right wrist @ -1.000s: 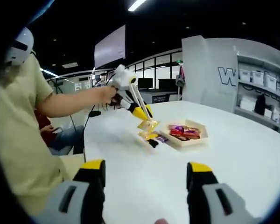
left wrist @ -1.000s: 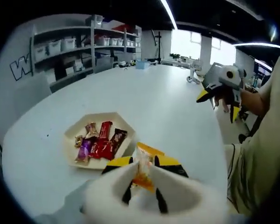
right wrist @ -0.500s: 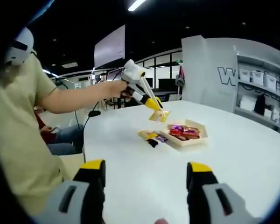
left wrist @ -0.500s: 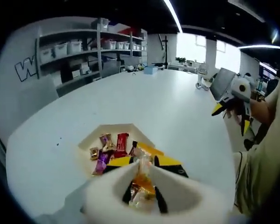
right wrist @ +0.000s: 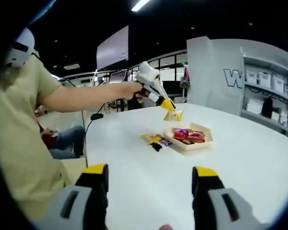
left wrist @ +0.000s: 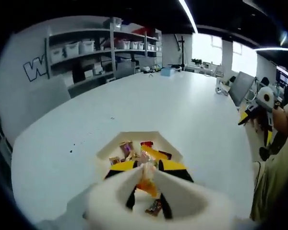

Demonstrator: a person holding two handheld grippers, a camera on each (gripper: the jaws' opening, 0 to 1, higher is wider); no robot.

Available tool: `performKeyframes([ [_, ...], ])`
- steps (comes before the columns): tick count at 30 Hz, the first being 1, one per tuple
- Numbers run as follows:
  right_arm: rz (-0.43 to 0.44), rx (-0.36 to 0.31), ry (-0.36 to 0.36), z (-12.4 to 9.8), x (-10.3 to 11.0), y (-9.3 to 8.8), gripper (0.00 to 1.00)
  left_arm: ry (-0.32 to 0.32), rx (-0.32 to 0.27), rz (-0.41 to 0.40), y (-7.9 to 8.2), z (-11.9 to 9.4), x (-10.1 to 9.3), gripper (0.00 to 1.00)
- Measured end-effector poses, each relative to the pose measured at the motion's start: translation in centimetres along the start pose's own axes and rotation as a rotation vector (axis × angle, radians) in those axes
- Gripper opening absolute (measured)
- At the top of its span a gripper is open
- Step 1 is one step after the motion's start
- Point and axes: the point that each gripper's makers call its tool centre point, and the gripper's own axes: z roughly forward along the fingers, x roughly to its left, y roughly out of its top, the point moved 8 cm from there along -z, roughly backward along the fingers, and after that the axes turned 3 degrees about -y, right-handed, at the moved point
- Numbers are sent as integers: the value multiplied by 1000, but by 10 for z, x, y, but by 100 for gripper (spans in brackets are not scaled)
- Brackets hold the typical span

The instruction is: Place the target food into the container with the food tongs after gripping and lifting it, then release it inside without dropping or visibly crushing the food.

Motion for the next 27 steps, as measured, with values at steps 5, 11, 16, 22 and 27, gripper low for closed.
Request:
performKeyframes([
  [5, 3, 1, -3, -1, -1, -1, 69, 36, -13, -20, 6, 7, 9, 17],
  [11, 2, -1, -3, -1, -2, 0, 69, 72, -28, -53, 17, 16, 22, 17],
  [16, 2, 1, -4, -1, -3, -1, 69, 105, -18, -46, 26, 28, 29, 17],
  [22, 6, 2, -8, -3, -4, -2, 69, 144, -23, -53, 36, 39, 36, 17],
  [27, 9, -1, -11, -3, -4, -2, 69, 170, -32, -39, 40, 51, 40, 23],
])
